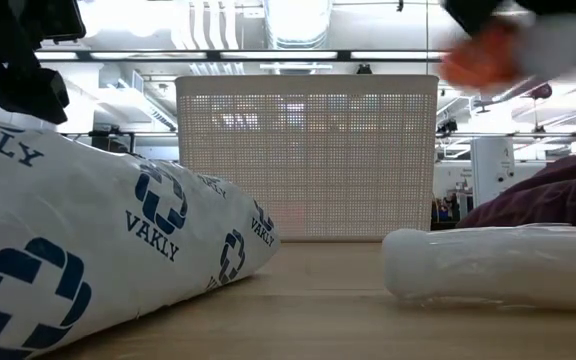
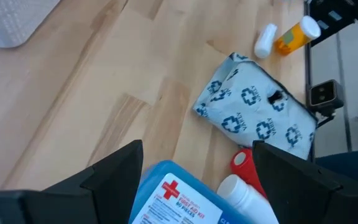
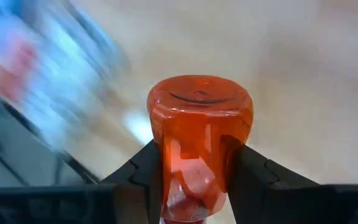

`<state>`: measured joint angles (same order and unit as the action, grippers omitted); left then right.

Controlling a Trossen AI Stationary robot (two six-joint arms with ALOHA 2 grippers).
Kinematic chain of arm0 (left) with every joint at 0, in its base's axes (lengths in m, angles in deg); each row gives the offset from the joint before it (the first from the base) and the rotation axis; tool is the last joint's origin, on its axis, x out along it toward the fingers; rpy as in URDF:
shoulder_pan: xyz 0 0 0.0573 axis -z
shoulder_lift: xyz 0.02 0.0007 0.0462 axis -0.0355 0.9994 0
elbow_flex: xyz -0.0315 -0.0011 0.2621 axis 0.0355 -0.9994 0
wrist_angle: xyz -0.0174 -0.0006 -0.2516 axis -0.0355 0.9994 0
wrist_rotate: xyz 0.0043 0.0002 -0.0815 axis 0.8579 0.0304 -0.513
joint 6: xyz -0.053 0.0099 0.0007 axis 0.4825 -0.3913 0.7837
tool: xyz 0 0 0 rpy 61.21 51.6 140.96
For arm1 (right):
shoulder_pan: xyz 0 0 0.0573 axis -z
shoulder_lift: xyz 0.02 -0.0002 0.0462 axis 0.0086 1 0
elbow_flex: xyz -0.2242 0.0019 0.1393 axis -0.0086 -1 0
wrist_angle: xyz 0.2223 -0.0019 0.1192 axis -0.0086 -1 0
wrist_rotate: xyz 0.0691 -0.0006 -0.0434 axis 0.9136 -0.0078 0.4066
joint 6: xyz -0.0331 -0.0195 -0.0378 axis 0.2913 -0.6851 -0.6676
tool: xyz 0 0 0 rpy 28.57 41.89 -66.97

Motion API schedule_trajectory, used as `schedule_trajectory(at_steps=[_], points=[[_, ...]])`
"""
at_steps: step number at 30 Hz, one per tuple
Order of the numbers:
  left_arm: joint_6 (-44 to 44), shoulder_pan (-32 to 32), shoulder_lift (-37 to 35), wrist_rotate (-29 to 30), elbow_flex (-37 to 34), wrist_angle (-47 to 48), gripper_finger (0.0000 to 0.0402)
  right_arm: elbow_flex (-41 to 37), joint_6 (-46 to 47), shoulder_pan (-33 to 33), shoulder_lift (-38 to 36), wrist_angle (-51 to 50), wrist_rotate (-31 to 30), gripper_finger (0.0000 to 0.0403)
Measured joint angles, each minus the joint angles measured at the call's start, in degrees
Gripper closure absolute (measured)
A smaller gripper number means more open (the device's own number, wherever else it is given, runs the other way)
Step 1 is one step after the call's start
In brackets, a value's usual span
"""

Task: Pick & place medical supplies in basket/bin
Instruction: Put the red pill bottle into the white bin, then put the first aid kit into the white bin

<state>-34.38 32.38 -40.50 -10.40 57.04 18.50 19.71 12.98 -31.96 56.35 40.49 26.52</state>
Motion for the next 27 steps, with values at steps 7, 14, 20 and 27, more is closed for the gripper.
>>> schedule_trajectory(at_steps=[7,14,20,27], points=[[0.1,0.2,-1.1,0.0,0.0,0.7,0.0117,16.2,-23.9,12.3,-8.2,-6.4,-24.0,0.0246],[1.6,1.1,-1.5,0.0,0.0,0.8,0.0117,22.5,-46.9,39.5,-6.7,-4.1,-6.9,0.0234],[7.0,2.9,-1.5,-0.2,0.0,1.2,0.0117,24.0,-55.1,49.7,-0.6,-4.6,9.2,0.0142],[13.5,7.0,-1.5,-0.3,0.0,1.2,0.0117,27.8,-65.3,48.5,1.3,-4.9,3.1,0.0025]])
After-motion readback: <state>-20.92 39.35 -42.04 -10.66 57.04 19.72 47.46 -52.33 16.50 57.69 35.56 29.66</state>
